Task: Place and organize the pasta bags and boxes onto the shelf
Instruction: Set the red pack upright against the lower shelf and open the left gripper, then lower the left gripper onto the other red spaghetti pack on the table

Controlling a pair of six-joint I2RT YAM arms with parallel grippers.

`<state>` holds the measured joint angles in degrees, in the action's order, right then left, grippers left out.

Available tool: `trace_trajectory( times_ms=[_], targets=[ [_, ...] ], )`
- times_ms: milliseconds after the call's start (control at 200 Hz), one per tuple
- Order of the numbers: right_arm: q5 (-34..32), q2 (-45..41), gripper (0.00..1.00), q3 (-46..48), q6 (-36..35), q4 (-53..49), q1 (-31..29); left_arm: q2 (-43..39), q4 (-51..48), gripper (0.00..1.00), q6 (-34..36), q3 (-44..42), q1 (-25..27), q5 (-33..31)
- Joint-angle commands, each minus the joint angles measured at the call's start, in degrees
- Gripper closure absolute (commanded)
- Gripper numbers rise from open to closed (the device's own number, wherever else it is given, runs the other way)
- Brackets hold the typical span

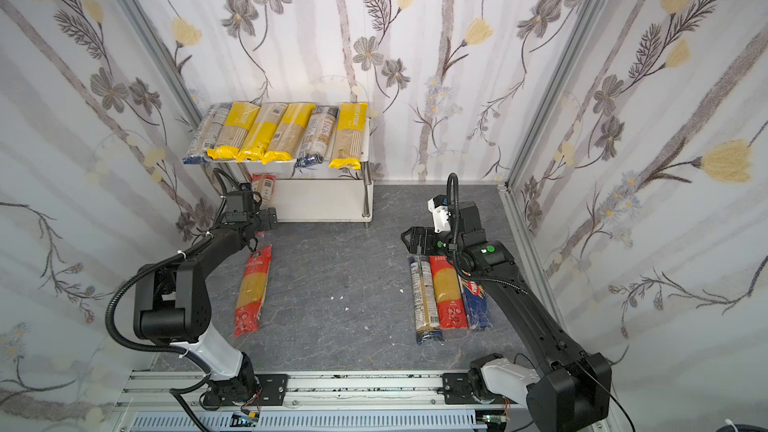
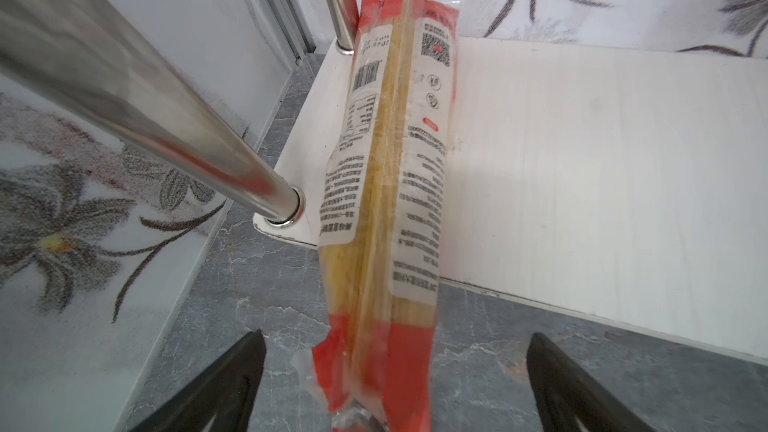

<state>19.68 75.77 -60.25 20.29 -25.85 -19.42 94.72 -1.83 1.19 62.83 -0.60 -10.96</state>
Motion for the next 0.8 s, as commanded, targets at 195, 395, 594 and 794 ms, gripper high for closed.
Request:
trace_trajectory(
  times_ms=[195, 395, 594, 794],
  targets=[
    [3.0, -6.8, 0.0, 5.8, 0.5, 2.2, -0.4, -12.3, -10.8, 0.0, -8.8, -7.2, 6.0, -8.3],
    [4.5, -13.2, 0.0, 9.9, 0.5, 2.8, -0.9, -22.4, -23.0, 0.0, -15.8, -12.6, 6.0, -9.1],
    [6.2, -17.7, 0.0, 13.6, 1.4, 4.4, -1.5, -28.1, -27.1, 0.0, -23.9, -18.6, 6.0, -1.7],
    [6.3, -20.8, 0.0, 15.6, 2.2, 4.9, -2.4, -22.8, -27.1, 0.0, -29.2, -20.7, 7.4, -1.0]
  ],
)
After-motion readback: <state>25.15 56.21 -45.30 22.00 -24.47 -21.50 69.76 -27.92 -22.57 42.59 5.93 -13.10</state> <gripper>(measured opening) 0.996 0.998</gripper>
